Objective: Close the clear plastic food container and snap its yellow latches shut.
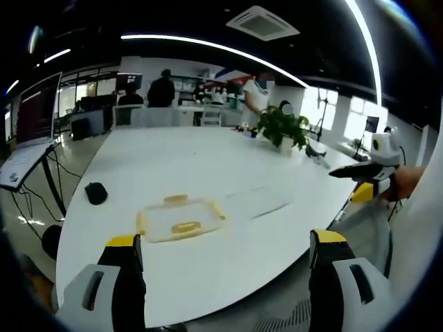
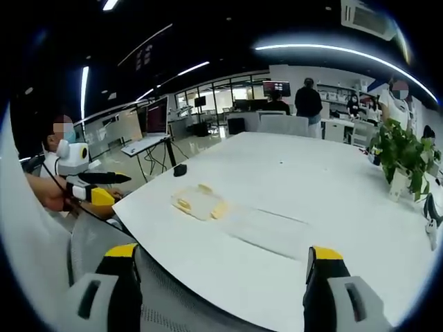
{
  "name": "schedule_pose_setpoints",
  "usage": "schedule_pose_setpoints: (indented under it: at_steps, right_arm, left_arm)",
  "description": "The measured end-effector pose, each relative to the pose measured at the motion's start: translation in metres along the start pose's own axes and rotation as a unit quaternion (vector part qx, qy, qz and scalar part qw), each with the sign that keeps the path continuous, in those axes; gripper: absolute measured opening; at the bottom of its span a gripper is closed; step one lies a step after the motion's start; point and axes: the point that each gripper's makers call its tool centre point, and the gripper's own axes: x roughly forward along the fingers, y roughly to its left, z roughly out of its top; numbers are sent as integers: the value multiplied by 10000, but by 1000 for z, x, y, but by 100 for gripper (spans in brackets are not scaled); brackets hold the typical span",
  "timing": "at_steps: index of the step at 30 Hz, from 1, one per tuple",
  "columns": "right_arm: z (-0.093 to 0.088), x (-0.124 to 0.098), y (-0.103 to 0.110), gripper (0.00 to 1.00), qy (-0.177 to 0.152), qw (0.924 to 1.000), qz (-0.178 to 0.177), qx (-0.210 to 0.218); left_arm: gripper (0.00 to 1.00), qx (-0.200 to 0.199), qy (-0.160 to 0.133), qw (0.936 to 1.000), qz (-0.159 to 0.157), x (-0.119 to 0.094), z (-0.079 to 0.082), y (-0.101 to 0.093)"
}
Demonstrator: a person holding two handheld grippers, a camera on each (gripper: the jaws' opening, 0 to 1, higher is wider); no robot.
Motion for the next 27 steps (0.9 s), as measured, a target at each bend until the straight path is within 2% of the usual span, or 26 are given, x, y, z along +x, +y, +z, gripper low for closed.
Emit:
schedule_pose_setpoints:
  at_steps: [27]
  right_arm:
    - [3, -3, -2, 99, 1, 10000, -4, -41]
  left_arm:
    - [98, -60, -34, 10000, -30, 0, 1, -1]
